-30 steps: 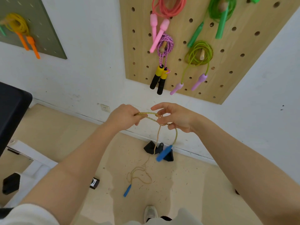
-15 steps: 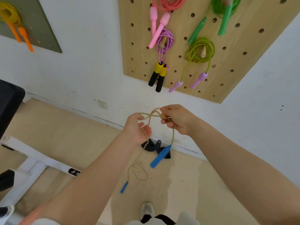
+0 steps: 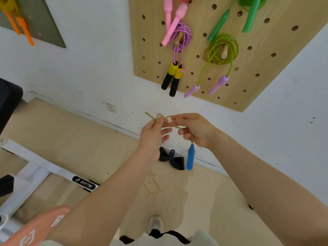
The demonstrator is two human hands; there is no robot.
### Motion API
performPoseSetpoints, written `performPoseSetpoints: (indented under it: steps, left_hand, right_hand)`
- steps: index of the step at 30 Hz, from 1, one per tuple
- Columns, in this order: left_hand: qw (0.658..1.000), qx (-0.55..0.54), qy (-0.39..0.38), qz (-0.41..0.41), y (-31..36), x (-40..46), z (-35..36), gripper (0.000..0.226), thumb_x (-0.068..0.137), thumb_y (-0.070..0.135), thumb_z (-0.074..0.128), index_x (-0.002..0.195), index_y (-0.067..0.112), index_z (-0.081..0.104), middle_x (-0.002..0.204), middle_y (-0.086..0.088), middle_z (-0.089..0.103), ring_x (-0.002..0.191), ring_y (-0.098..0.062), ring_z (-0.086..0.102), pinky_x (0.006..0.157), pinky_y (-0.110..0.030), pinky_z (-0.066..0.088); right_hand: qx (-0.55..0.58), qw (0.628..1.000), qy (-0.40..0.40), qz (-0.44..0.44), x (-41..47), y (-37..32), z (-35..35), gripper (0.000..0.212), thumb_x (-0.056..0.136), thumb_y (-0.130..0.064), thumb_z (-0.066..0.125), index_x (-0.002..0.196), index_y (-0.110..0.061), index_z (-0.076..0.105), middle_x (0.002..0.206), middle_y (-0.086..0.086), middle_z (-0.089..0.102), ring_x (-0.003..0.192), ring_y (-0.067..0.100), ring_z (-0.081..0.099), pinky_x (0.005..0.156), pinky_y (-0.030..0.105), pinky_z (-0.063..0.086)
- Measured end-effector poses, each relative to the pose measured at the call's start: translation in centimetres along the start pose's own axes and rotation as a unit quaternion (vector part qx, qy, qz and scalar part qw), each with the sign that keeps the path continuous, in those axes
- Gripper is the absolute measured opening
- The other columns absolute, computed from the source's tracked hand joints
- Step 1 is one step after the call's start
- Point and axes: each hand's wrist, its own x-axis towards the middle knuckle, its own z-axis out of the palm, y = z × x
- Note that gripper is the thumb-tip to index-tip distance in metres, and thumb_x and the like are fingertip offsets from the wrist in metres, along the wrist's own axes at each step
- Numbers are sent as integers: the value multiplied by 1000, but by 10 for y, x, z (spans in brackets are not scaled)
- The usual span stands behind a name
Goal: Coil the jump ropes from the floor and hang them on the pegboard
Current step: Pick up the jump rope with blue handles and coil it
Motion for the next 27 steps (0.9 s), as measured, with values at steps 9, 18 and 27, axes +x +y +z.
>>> performPoseSetpoints:
  steps: [9, 18, 27]
  left_hand:
    - [969, -241, -51, -28, 0, 22, 2, 35, 102, 36, 28, 75, 19, 43, 76, 6, 69, 76, -13, 66, 74, -31, 45]
    - [987, 114, 58, 97, 8, 29, -12, 28, 102, 26, 31, 90, 12, 51, 61, -5, 55, 64, -18, 64, 55, -23, 55]
    - [571, 786, 68, 228, 13, 7, -5, 23, 100, 14, 35, 116, 8, 50, 91, -8, 58, 82, -25, 58, 63, -28, 36]
  right_hand:
    - [150, 981, -117, 48, 1, 4, -14, 23, 99, -18, 40, 83, -10, 55, 92, 7, 60, 40, 6, 51, 36, 12, 41]
    - [-232, 945, -186, 134, -5, -5, -51, 32, 93, -16, 52, 125, -18, 45, 77, 7, 58, 56, 16, 49, 50, 23, 44]
    - [-311, 937, -147, -67, 5, 12, -13, 37, 93, -7, 47, 128, -20, 52, 94, -4, 57, 63, 15, 53, 58, 20, 47]
